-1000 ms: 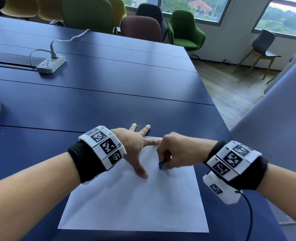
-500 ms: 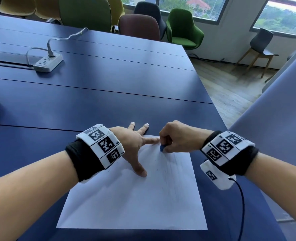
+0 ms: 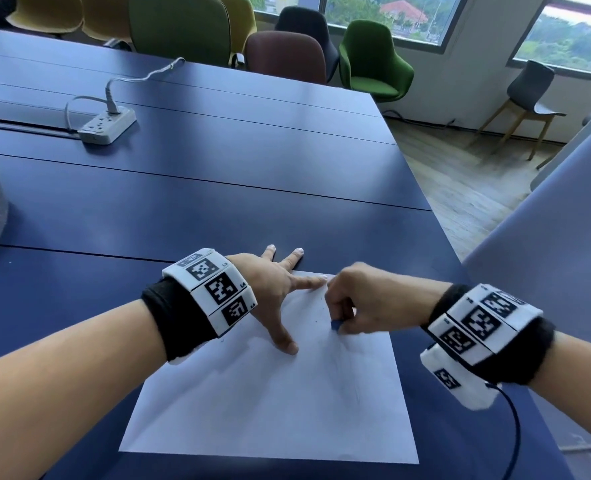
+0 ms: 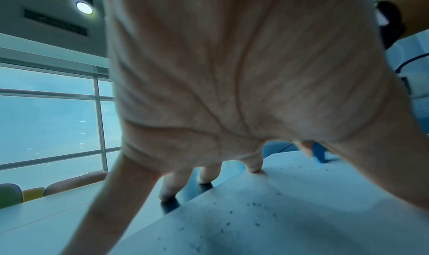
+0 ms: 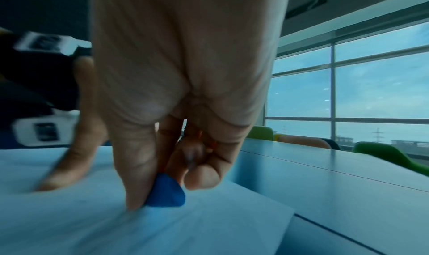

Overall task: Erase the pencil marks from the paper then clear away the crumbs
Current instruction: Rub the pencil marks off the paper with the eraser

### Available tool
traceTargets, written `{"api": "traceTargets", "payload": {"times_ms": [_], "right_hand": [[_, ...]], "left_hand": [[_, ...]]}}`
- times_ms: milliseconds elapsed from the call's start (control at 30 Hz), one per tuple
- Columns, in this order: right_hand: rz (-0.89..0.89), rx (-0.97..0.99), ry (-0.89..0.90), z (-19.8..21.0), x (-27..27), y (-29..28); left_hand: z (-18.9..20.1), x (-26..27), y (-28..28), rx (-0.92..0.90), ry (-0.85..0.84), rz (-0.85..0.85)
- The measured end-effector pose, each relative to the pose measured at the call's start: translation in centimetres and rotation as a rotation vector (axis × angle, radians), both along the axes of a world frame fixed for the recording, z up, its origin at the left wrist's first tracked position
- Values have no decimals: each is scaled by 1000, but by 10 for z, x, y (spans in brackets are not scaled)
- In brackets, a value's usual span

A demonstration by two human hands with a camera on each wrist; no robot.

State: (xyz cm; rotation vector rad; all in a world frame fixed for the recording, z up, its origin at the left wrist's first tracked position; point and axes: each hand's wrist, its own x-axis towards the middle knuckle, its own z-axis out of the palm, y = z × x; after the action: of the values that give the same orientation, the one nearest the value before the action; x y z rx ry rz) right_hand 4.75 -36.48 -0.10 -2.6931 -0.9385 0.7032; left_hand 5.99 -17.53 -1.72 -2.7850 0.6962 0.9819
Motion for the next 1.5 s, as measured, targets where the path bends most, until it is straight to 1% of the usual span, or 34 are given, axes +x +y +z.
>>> {"api": "traceTargets", "payload": {"times_ms": [67, 200, 267, 400, 433, 533, 567, 600, 700, 733, 767, 867, 900, 933, 1000, 1033, 1067, 1200, 1233, 1267, 1300, 1333, 1367, 1400, 1433, 1500], "right_hand": [[28, -33, 40, 3, -1, 3], [-95, 21, -112, -1, 19, 2], [-102, 43, -125, -5, 12, -2], [-16, -7, 64, 0, -5, -2], [-29, -12, 46, 1, -1, -2], [-114, 45, -82, -1, 9, -4], [-120, 54, -88, -2, 5, -5], [-100, 49, -67, -4, -2, -5], [17, -3, 99, -5, -25, -1], [16, -10, 116, -4, -25, -1], [-11, -5, 87, -4, -21, -2], [-104, 58, -71, -3, -6, -8], [-106, 66, -81, -4, -9, -9], [-78, 54, -65, -5, -15, -9], [18, 8, 41, -4, -31, -6], [46, -10, 92, -3, -35, -4], [50, -18, 101, -1, -34, -2], [-82, 46, -96, -1, -15, -3], [-79, 50, -115, -4, -18, -4], [-39, 31, -106, -4, -24, -3], [24, 1, -55, -3, -33, -1], [78, -19, 27, -1, -43, 1], [109, -41, 118, 0, -48, 3], [117, -52, 169, 2, -48, 5], [103, -43, 161, 2, -44, 6], [16, 27, 58, -2, -32, 4]], "left_hand": [[0, 1, 0, 2, -3, 1], [0, 0, 1, 2, 0, 3], [0, 0, 1, -5, 4, 5], [0, 0, 1, -1, -2, 6], [0, 0, 1, 1, -4, 4], [1, 0, 0, 0, -4, 3], [1, 0, 0, -2, -3, 3], [2, 0, 0, -2, -3, 3], [2, -2, -1, 7, -4, 5], [3, -2, -1, 10, -6, 5], [3, -2, -1, 13, -6, 2], [5, -3, -1, 12, -4, 8], [5, -3, -1, 12, -3, 9], [5, -3, -1, 11, -5, 8], [5, -4, -1, 10, -5, 7], [5, -4, -1, 10, -4, 9], [5, -3, -1, 9, -2, 11], [5, -3, 0, 4, -5, 7], [5, -3, 0, 5, -7, 7], [5, -3, 0, 6, -9, 7], [5, -3, 0, 7, -8, 8], [6, -3, -1, 7, -7, 7], [6, -3, -1, 8, -7, 6], [6, -3, -1, 8, -8, 6], [5, -2, 0, 7, -8, 6], [4, -2, 0, 4, -9, 7]]}}
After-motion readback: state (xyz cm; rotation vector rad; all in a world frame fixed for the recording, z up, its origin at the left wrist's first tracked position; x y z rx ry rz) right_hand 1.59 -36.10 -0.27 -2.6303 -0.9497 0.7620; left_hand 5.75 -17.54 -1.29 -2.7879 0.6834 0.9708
